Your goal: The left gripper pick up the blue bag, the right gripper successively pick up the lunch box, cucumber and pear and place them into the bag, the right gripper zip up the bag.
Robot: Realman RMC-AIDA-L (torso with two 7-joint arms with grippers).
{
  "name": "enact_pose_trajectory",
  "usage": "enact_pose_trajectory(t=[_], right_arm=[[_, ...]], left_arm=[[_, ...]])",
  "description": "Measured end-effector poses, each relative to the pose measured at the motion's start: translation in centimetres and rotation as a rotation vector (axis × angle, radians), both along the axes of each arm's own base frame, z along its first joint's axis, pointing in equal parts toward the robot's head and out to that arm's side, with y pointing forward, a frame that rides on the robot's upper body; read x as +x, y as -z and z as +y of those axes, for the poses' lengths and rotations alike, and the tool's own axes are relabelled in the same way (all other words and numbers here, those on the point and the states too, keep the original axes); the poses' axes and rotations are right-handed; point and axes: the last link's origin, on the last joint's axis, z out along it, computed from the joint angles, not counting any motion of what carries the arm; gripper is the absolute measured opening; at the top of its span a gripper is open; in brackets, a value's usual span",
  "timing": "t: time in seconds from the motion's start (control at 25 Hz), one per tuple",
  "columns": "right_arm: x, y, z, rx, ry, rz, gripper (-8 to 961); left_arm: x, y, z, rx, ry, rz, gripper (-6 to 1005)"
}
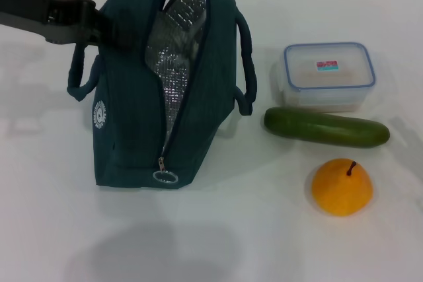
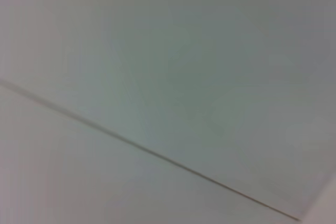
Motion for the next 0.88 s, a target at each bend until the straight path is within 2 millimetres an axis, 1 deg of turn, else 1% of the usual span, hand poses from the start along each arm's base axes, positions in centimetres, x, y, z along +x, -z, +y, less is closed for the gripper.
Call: enact_pose_trajectory(t=[0.16,0.32,0.52,0.76,0.88], right_arm=[[0.8,1.1,1.3,-0.095,0.104,0.046,853],[1.2,1.9,2.4,-0.145,0.177,0.049,853],[0.7,2.3,4.4,-0.166,0.204,0.048,853],[-0.4,3.1,7.4,-0.203,0.224,0.015,853],[-0.9,3.5,8.4,-0.223,0.238,-0.002,853]], left_arm=[[0.0,0.0,0.0,0.001,0.006,0.000,42],[0.4,0.1,0.2,0.001,0.022,0.002,42],[0.6,0.1,0.3,0.002,0.034,0.003,42],[1.0,0.1,0.5,0.003,0.051,0.011,42],[1.0,0.1,0.5,0.006,0.056,0.014,42]])
